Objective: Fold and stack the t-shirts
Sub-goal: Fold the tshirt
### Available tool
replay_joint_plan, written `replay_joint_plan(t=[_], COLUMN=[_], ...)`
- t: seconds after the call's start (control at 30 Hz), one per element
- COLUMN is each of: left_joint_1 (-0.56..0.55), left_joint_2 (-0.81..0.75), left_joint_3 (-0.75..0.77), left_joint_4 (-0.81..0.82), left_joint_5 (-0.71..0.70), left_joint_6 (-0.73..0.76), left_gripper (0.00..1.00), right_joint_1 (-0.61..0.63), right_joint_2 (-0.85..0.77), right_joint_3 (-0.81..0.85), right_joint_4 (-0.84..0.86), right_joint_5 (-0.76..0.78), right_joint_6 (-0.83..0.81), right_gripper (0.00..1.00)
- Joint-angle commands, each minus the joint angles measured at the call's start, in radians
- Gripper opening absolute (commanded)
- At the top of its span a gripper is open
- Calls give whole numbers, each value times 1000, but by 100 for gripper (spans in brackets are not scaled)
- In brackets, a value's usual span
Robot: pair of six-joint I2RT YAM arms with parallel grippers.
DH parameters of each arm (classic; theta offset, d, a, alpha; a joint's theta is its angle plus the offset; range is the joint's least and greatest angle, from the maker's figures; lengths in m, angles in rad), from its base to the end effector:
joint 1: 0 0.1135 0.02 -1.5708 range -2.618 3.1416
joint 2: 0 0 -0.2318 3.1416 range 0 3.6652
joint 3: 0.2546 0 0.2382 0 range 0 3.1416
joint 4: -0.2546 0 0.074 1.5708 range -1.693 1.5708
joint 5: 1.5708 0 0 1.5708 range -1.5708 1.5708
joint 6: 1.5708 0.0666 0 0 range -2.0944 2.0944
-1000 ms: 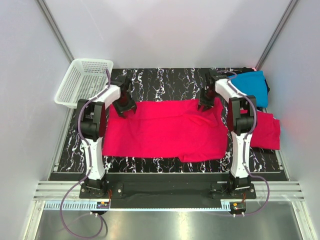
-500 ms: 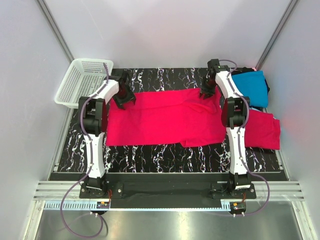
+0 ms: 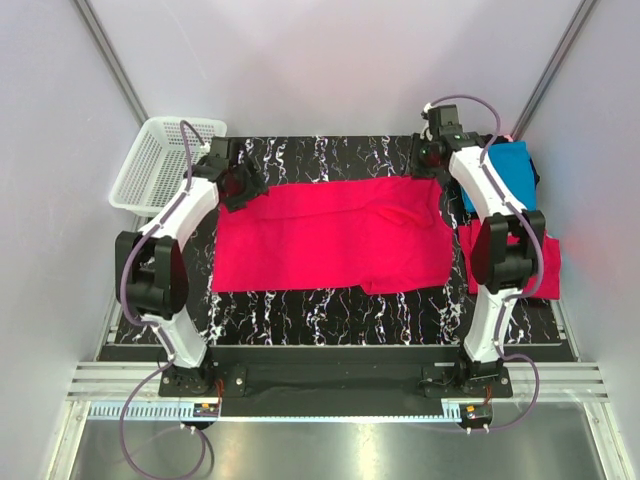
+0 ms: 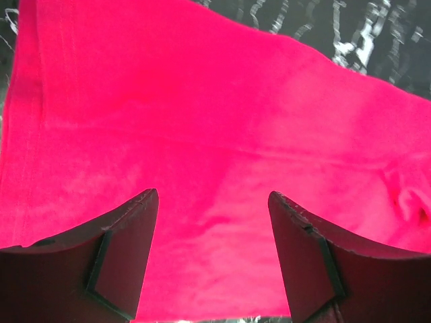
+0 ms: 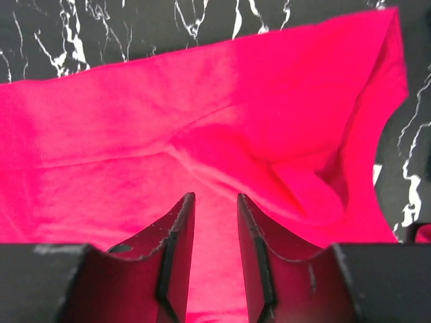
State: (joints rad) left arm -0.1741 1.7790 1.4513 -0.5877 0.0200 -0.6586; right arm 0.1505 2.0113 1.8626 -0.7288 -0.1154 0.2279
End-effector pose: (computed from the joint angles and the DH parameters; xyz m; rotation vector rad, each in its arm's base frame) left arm 0.3850 -0.0691 0.2114 -0.5974 2.4534 -0.3703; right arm 0.4391 0.0743 0.2405 0.0440 2.4645 0.3072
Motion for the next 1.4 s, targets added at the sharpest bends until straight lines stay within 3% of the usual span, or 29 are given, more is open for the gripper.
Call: replay_joint_plan(t=[0.0, 0.2, 0.37, 0.77, 0.9, 1.07, 1.37], left_joint_1=[-37, -99, -116, -122, -122, -123, -127], left_joint_2=[-76, -179, -217, -184, -176, -165, -162], left_joint_3=[-83, -257, -367, -375, -368, -370, -370], left_joint_4=[45, 121, 216, 220, 219, 218, 215], left_joint_5=[11, 38, 93, 104, 109, 110, 103], left_joint_6=[-1, -53, -67, -42, -39, -38, -39], left_gripper=[72, 72, 72, 72, 72, 72, 72], right_joint_1=[18, 49, 55, 55, 55, 57, 55], right_joint_2=[-22, -31, -14, 47, 32, 6, 21], right_joint_3=[-121, -333, -370, -319, -344, -367, -387], right_joint_4=[42, 130, 193, 209, 204, 195, 197], right_joint_5=[26, 14, -7, 13, 80, 157, 93], right_joint_6=[19, 47, 57, 71, 94, 102, 120], right_gripper=[36, 32, 32, 32, 38, 39, 38])
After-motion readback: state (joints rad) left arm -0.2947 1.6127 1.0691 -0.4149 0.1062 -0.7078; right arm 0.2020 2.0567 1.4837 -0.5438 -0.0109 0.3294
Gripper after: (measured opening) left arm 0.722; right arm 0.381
